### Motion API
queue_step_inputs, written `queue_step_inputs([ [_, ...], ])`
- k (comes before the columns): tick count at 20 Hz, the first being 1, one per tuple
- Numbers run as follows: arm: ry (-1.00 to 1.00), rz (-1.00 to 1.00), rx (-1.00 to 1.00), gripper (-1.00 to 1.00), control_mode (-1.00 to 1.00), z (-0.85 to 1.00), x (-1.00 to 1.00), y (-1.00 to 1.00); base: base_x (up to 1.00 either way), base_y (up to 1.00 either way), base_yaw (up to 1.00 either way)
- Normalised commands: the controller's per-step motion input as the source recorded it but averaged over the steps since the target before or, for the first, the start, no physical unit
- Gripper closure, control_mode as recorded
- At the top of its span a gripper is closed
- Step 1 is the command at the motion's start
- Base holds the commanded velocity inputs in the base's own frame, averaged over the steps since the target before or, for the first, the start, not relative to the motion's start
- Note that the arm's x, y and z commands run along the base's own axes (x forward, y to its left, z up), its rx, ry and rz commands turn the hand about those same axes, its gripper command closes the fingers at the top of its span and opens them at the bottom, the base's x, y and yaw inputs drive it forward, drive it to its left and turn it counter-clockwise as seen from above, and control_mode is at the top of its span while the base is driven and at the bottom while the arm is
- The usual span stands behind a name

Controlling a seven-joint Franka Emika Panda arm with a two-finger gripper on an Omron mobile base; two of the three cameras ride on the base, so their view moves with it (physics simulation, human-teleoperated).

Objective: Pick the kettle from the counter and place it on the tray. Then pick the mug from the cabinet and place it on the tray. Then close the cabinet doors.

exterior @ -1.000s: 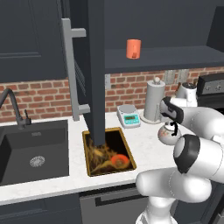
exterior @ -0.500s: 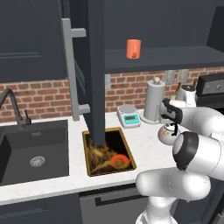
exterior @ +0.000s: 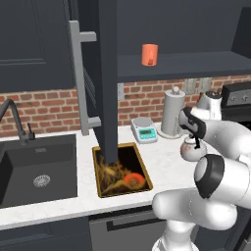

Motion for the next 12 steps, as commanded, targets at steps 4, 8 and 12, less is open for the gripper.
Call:
queue_step_inputs([
  [4,-0.14,0.0,0.0,1.0,-1.0,0.63,-0.08,0.38,0.0,0.0,0.0],
  [8,-0.03,0.0,0.0,1.0,-1.0,0.41,-0.05,0.5,0.0,0.0,0.0],
  [12,0.0,0.0,0.0,1.0,-1.0,0.19,0.0,0.64,0.0,0.0,0.0],
])
